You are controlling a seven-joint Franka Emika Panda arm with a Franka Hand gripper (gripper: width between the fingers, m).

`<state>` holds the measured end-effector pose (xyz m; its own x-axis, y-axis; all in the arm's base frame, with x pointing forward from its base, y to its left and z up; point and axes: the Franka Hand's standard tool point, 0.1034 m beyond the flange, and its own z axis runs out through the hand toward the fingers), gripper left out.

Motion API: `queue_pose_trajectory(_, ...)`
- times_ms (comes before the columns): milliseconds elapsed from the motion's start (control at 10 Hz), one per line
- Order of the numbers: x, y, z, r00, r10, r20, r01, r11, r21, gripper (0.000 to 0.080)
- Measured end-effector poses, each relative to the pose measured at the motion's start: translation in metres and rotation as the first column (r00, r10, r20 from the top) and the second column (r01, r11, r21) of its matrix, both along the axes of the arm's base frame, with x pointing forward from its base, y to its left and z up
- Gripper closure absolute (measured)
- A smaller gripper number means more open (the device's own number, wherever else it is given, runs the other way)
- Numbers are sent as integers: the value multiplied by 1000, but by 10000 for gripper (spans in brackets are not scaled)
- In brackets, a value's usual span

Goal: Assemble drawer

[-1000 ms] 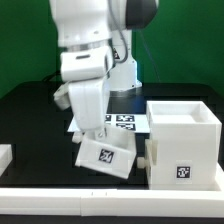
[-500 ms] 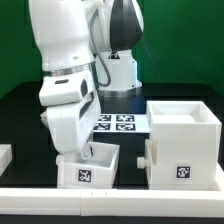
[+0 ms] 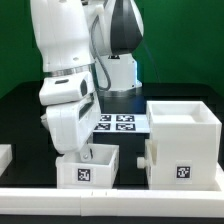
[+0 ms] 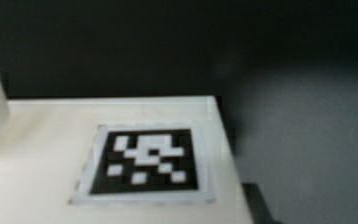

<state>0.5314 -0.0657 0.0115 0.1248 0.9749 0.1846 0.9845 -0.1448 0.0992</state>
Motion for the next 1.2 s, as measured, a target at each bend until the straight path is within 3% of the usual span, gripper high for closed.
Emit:
queue_pose_trajectory(100, 0, 0, 0, 1000, 0, 0, 0, 1000, 0, 761)
queue_pose_trajectory(200, 0, 0, 0, 1000, 0, -1, 0, 1000, 0, 678)
queue_pose_trajectory(300, 0, 0, 0, 1000, 0, -1, 0, 1000, 0, 678)
queue_pose_trajectory(500, 0, 0, 0, 1000, 0, -1, 0, 1000, 0, 367)
queue_pose_trajectory(600, 0, 0, 0, 1000, 0, -1, 0, 1000, 0, 367)
queue_pose_trajectory(700, 1, 1, 0, 1000, -11, 1, 11, 1000, 0, 208)
queue_pose_trajectory(900, 5, 9, -1, 999, -29, 20, 29, 1000, 2, 152)
queue_pose_trajectory(1200, 4, 10, -3, 999, -32, 15, 32, 999, 5, 151)
